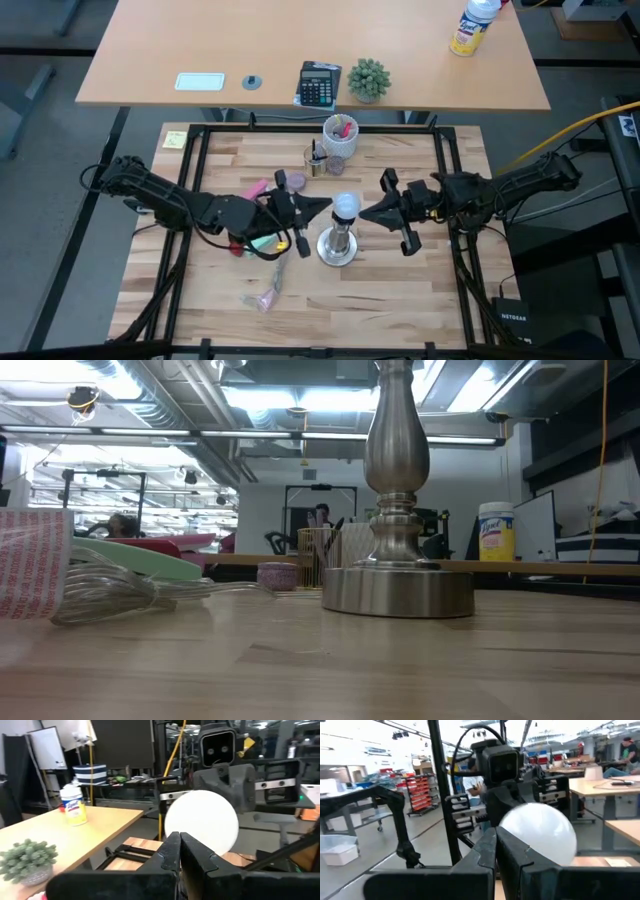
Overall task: Screw lightbulb
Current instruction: Insert the lightbulb to the lamp
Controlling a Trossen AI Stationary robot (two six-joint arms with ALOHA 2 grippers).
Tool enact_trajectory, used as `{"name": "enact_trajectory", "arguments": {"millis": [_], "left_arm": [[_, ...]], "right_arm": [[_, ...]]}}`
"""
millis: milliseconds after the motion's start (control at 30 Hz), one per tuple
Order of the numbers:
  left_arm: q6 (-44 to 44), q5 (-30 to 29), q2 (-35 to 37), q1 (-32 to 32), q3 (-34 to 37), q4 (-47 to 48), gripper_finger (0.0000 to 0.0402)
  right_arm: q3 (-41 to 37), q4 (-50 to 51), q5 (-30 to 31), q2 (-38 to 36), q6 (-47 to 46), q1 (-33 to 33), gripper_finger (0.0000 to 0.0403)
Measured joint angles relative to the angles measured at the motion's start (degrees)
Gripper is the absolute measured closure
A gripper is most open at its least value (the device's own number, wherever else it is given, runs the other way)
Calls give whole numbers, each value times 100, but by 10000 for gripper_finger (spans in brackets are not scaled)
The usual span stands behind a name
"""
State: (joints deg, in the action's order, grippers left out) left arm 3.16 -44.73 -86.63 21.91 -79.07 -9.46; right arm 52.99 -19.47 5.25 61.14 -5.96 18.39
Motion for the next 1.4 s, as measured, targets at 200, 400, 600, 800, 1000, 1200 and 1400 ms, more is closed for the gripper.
{"name": "enact_trajectory", "arguments": {"millis": [200, 400, 600, 800, 1000, 1200, 1400], "left_arm": [[251, -116, 139, 86, 0, -122, 399], [621, 76, 195, 263, 0, -503, 399], [442, 1107, 188, 295, 0, -423, 399], [308, 1383, 146, 257, 0, -306, 399], [56, 1397, -15, 186, 2, -182, 399], [30, 1393, -141, 78, 2, -163, 399], [28, 1285, -145, -26, 2, -173, 399]], "right_arm": [[0, -182, -53, -119, 49, 0, 389], [0, -203, 466, -255, 469, 0, 389], [0, -163, 1222, -198, 666, -7, 389], [0, -146, 1376, -36, 670, -7, 389], [0, -143, 1468, -17, 670, -7, 389], [0, -8, 1474, -15, 630, -7, 389], [-2, 66, 1472, -13, 598, -4, 389]]}}
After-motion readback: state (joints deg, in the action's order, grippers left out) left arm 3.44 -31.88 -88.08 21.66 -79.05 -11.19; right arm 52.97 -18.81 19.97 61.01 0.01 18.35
